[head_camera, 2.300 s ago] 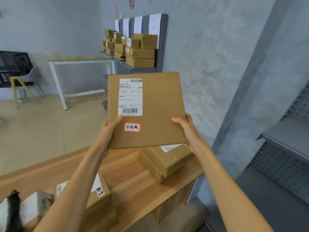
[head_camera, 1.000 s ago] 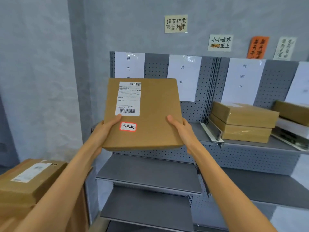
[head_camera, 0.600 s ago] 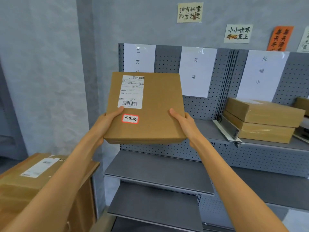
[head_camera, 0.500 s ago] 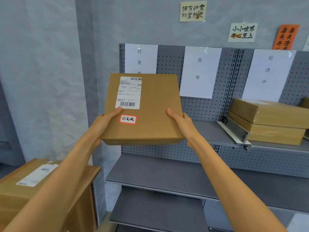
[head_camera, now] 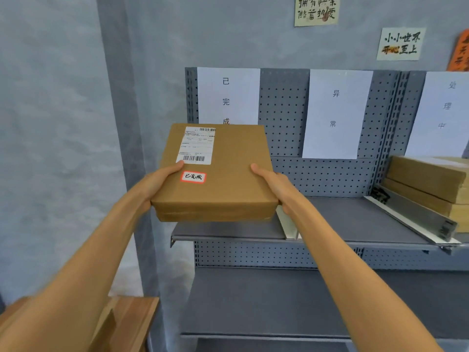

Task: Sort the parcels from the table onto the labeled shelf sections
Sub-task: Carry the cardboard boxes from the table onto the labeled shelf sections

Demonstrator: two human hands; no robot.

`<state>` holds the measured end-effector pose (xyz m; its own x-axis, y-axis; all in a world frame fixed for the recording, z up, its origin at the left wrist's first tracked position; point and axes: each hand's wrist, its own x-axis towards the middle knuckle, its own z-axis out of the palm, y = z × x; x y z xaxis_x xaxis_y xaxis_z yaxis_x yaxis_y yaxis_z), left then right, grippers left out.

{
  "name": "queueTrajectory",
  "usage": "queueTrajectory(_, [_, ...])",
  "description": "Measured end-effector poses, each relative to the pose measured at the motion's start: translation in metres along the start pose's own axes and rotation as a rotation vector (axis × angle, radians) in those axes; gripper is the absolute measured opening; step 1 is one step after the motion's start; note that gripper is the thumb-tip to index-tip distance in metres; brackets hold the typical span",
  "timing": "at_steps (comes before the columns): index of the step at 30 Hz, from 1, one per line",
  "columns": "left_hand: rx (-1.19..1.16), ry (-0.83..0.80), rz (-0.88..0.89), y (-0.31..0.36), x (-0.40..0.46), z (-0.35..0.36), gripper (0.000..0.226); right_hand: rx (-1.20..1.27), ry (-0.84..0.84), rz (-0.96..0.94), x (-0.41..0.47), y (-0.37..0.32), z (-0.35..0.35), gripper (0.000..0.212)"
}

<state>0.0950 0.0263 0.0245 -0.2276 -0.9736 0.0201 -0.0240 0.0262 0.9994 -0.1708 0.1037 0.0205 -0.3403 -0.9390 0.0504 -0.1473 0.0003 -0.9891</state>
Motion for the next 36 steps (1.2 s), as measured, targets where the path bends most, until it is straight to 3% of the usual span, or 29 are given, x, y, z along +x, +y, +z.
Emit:
queueTrajectory(5, [0.014, -0.045, -0.085, -0.01, 0.05, -0.012, 0.04, 0.016, -0.011, 0.108, 0.033, 0.002, 0.02, 0.067])
queueTrajectory(14, [0.031, -0.048, -0.232, -0.043, 0.101, -0.003, 0.03, -0.016, -0.024, 0.274, 0.085, 0.024, 0.028, 0.066])
queueTrajectory(26, [0.162, -0.034, -0.396, -0.072, 0.144, 0.001, 0.063, -0.068, -0.035, 0.385, 0.115, 0.06, 0.021, 0.055])
queueTrajectory(36, [0.14, -0.005, -0.43, -0.071, 0.157, 0.0, 0.057, -0.096, -0.033, 0.399, 0.126, 0.058, 0.026, 0.053])
